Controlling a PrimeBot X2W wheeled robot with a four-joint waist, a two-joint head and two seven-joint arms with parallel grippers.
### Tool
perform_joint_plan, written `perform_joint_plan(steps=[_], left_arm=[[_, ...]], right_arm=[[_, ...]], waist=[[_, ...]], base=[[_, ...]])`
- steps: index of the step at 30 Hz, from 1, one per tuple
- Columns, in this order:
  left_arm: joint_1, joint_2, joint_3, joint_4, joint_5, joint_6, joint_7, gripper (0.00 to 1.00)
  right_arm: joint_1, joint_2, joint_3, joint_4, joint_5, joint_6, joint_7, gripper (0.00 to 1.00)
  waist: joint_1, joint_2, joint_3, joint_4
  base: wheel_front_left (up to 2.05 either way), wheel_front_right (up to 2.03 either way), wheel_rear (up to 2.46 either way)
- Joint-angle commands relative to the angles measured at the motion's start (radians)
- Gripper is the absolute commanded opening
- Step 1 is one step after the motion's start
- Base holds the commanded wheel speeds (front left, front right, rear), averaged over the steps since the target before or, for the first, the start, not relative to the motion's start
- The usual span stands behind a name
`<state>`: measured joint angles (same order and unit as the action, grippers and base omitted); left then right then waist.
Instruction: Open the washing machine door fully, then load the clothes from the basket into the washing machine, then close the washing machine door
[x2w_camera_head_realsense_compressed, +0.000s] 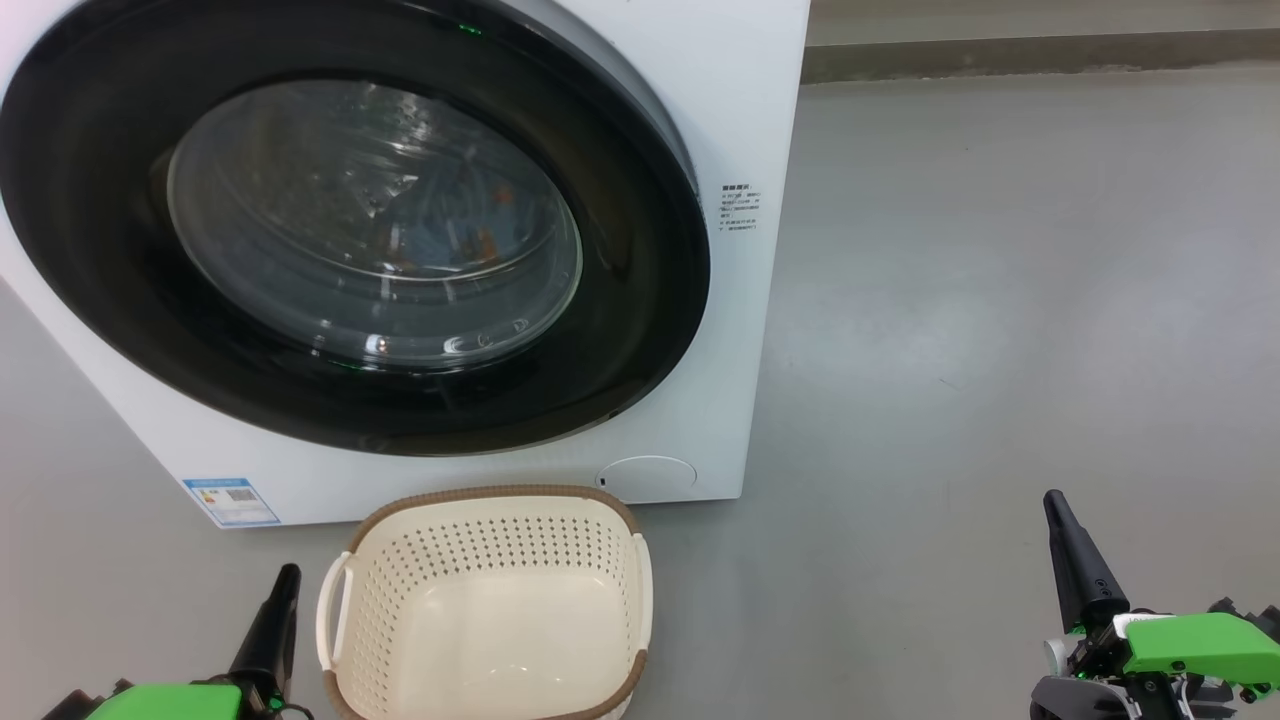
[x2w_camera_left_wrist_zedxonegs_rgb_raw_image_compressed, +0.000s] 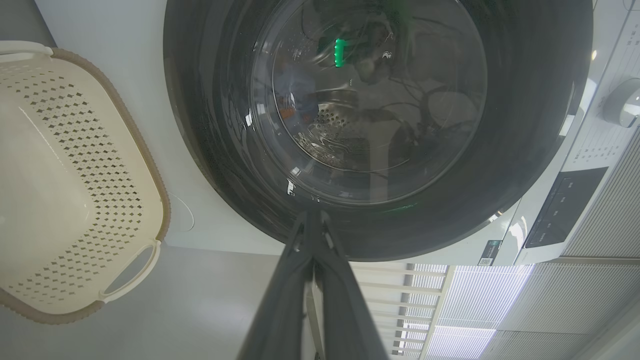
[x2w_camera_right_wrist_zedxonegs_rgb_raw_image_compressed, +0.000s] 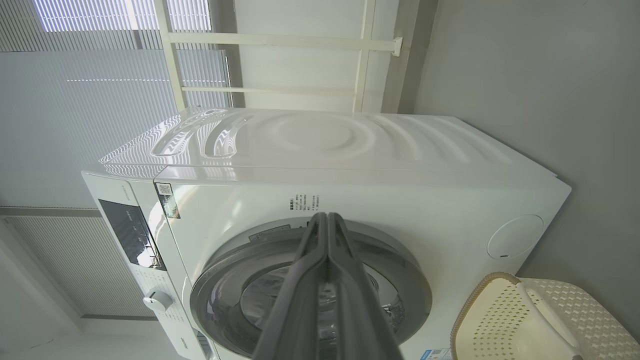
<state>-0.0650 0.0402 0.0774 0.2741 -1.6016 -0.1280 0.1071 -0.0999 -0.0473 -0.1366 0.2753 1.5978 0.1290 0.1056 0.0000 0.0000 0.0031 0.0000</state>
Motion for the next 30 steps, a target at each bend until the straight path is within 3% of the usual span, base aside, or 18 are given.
perform_joint_plan(steps=[1, 30], left_arm=[[-0.043, 0.012, 0.035, -0.029, -0.008, -0.003, 0.005, 0.00], [-0.043, 0.011, 0.036, -0.029, -0.007, -0.003, 0.006, 0.00]], right_arm=[[-0.008, -0.003, 0.022, -0.030, 0.011, 0.002, 0.008, 0.00], [-0.008, -0.003, 0.023, -0.031, 0.011, 0.002, 0.008, 0.00]], waist=[[0.0000, 0.0000, 0.000, 0.000], [0.0000, 0.0000, 0.000, 0.000]], base=[[0.00, 0.00, 0.00], [0.00, 0.00, 0.00]])
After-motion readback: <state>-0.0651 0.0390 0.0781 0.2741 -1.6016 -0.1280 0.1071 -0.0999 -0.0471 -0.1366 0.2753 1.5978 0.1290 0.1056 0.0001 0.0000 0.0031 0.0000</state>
